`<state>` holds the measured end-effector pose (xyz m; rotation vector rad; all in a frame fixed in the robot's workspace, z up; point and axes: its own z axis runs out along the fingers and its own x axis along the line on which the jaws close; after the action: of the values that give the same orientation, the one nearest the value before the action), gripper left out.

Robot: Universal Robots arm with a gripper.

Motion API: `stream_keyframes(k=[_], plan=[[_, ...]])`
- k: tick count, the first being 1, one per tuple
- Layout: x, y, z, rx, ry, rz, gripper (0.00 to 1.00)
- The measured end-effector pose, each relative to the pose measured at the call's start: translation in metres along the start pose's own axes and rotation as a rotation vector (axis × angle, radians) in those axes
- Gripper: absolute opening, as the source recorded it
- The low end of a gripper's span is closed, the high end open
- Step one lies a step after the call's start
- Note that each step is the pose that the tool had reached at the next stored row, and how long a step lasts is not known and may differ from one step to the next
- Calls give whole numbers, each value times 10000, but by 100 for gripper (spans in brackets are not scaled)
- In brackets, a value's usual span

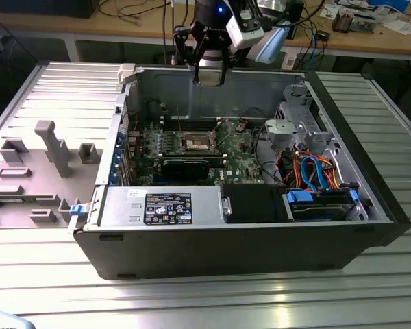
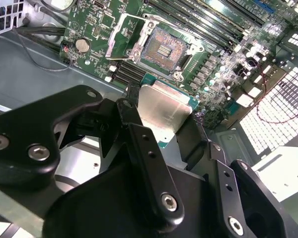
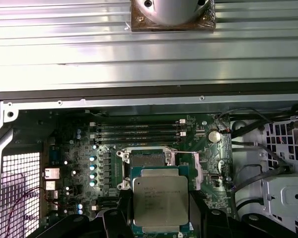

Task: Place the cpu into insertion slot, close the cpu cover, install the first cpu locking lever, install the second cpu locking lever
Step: 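Place the cpu into insertion slot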

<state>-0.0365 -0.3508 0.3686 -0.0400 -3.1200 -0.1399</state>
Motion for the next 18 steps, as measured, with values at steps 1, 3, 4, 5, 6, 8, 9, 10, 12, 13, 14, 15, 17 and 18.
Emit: stream_keyframes(k=[1,3,4,5,6,8,9,10,12,13,14,15,17,18], plan=[[0,0,2,-1,0,0,55],[0,-1,7,0,0,0,55],[0,-1,9,0,0,0,55],[0,-1,11,0,0,0,55],[-1,-4,39,-1,0,0,55],[-1,-5,53,0,0,0,55],[-1,-5,55,-1,-1,0,55],[-1,-5,58,-2,-1,0,55],[1,-6,64,0,0,1,55],[2,-6,66,0,-1,0,55],[4,-6,69,2,0,1,55],[6,-6,70,3,0,1,55],[8,-7,75,3,0,0,55],[10,-7,77,3,0,-1,55]])
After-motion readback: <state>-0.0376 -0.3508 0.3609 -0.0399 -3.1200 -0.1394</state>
